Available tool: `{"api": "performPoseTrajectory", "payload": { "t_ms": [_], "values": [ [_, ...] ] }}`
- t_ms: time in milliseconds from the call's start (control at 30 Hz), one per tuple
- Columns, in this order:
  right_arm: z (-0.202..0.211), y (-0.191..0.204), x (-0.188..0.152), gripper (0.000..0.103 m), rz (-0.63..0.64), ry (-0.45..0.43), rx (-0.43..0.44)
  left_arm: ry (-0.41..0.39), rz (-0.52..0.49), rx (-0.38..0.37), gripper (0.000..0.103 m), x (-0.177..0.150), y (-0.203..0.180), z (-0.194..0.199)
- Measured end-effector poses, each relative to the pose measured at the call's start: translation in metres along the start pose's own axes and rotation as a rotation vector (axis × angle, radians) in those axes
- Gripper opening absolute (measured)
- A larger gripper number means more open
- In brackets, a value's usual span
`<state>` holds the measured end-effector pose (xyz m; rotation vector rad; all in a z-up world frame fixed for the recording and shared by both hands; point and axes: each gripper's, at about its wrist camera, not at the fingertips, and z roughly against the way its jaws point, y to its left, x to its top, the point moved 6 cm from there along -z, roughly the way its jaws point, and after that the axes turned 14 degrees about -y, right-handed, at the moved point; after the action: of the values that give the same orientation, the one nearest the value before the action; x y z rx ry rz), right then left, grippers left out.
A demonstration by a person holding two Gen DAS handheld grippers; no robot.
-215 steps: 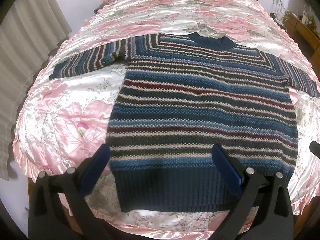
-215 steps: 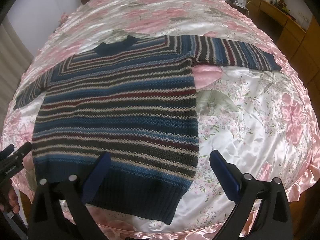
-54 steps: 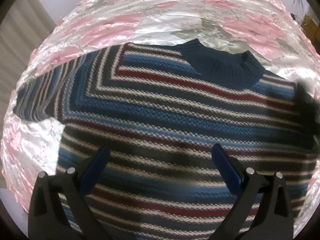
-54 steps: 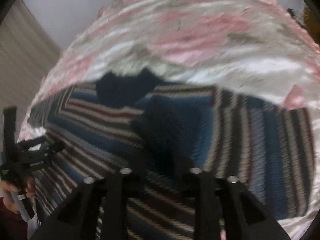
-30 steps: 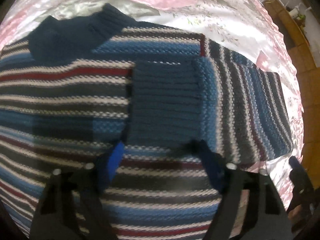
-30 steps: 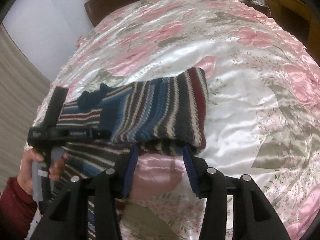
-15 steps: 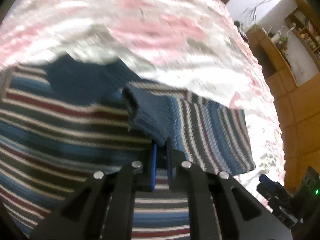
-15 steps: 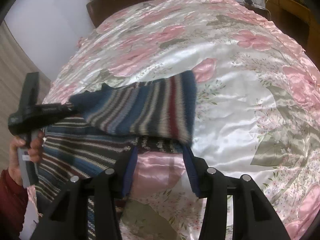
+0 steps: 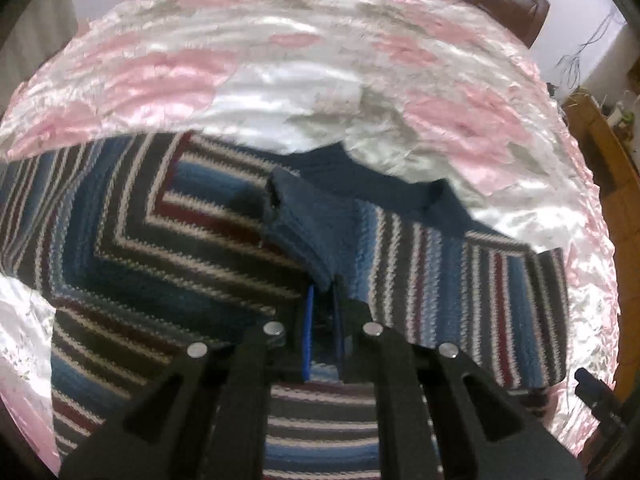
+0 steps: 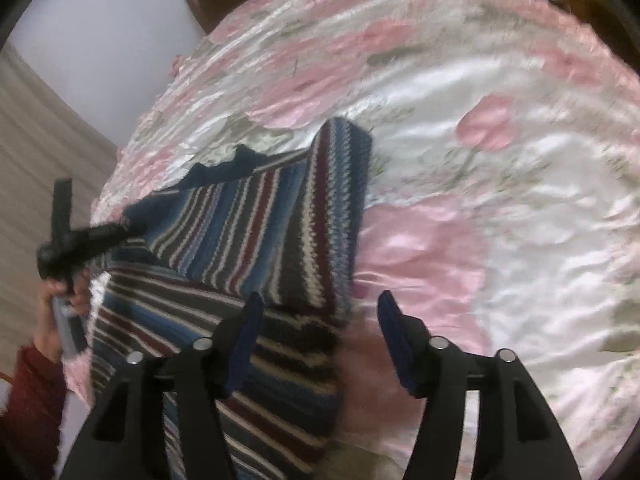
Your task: Fold small clothes
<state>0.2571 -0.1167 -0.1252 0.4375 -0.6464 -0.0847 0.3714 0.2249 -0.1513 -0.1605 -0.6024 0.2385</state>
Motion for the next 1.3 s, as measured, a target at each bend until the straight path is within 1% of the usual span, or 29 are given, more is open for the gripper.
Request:
{"api": "performPoseTrajectory", "payload": {
  "t_ms": [33,67,100,133,167,200,233,267,333,400,433,467,500,533,600,633,700,733,767,800,833,900,967,1067,1100,1133,1200,1267,1300],
  "values": [
    [-0.009,0.002,0.0,0.068,-0.027,0.024,0.016,0.01,0.01,-0.003,0.008,-0.003,0.002,-0.004],
    [-0.019,0.001,-0.002,0.068,-0.049,0.053,0.016,0.026,0.013,0.0,0.009,-0.007,0.004,-0.008],
    [-0.027,-0.001,-0.003,0.065,-0.059,0.073,-0.009,0.035,0.014,0.007,0.009,-0.01,0.007,-0.014],
    [-0.035,-0.003,-0.005,0.058,-0.063,0.091,-0.037,0.041,0.018,0.014,0.011,-0.012,0.009,-0.017],
    [-0.044,-0.005,-0.009,0.055,-0.061,0.127,-0.058,0.049,0.016,0.029,0.014,-0.015,0.012,-0.021],
    [-0.049,-0.008,-0.013,0.048,-0.058,0.149,-0.08,0.056,0.012,0.042,0.016,-0.017,0.016,-0.023],
    [-0.051,-0.011,-0.017,0.043,-0.053,0.158,-0.098,0.063,0.009,0.053,0.021,-0.019,0.02,-0.024],
    [-0.051,-0.013,-0.02,0.041,-0.048,0.162,-0.102,0.067,0.005,0.077,0.026,-0.019,0.028,-0.024],
    [-0.049,-0.016,-0.024,0.039,-0.054,0.158,-0.096,0.062,0.003,0.118,0.029,-0.016,0.044,-0.023],
    [-0.047,-0.017,-0.025,0.039,-0.058,0.159,-0.091,0.048,0.011,0.164,0.029,-0.009,0.063,-0.016],
    [-0.045,-0.016,-0.025,0.042,-0.052,0.169,-0.097,0.037,0.023,0.186,0.029,-0.004,0.074,-0.011],
    [-0.041,-0.017,-0.024,0.044,-0.05,0.169,-0.114,0.028,0.035,0.192,0.029,-0.001,0.08,-0.006],
    [-0.036,-0.016,-0.021,0.047,-0.042,0.153,-0.138,0.019,0.045,0.195,0.029,0.003,0.084,-0.002],
    [-0.029,-0.013,-0.015,0.049,-0.021,0.116,-0.159,0.011,0.054,0.194,0.029,0.007,0.085,0.003],
    [-0.016,-0.002,0.001,0.05,0.041,0.038,-0.192,-0.001,0.066,0.168,0.029,0.014,0.079,0.009],
    [-0.015,0.003,0.007,0.05,0.055,0.022,-0.195,-0.004,0.068,0.146,0.029,0.015,0.073,0.01],
    [-0.016,0.018,0.016,0.05,0.064,0.002,-0.154,0.007,0.052,0.092,0.03,0.014,0.052,0.01],
    [-0.019,0.025,0.017,0.05,0.06,0.004,-0.122,0.019,0.025,0.074,0.032,0.012,0.039,0.006],
    [-0.025,0.035,0.017,0.05,0.062,0.021,-0.091,0.026,0.008,0.07,0.033,0.009,0.032,0.004],
    [-0.03,0.04,0.016,0.05,0.067,0.032,-0.088,0.032,-0.011,0.072,0.033,0.006,0.024,-0.001],
    [-0.036,0.043,0.015,0.05,0.076,0.042,-0.097,0.042,-0.023,0.072,0.033,0.002,0.019,-0.006],
    [-0.05,0.043,0.007,0.049,0.095,0.084,-0.126,0.089,-0.039,0.076,0.033,-0.011,0.014,-0.023],
    [-0.062,0.033,0.001,0.049,0.074,0.113,-0.157,0.127,-0.047,0.099,0.034,-0.022,0.017,-0.039],
    [-0.067,0.023,-0.003,0.049,0.041,0.13,-0.156,0.126,-0.044,0.1,0.033,-0.024,0.017,-0.043],
    [-0.066,0.024,-0.002,0.049,0.04,0.132,-0.156,0.129,-0.042,0.11,0.034,-0.024,0.017,-0.041],
    [-0.065,0.022,-0.002,0.05,0.051,0.132,-0.16,0.13,-0.051,0.105,0.034,-0.023,0.015,-0.038],
    [-0.06,0.026,-0.001,0.051,0.085,0.129,-0.191,0.129,-0.062,0.098,0.039,-0.02,0.014,-0.03],
    [-0.057,0.04,0.002,0.056,0.107,0.114,-0.204,0.117,-0.067,0.088,0.056,-0.017,0.024,-0.015],
    [-0.054,0.049,0.004,0.059,0.119,0.11,-0.203,0.109,-0.067,0.084,0.06,-0.015,0.03,-0.008]
  ]
}}
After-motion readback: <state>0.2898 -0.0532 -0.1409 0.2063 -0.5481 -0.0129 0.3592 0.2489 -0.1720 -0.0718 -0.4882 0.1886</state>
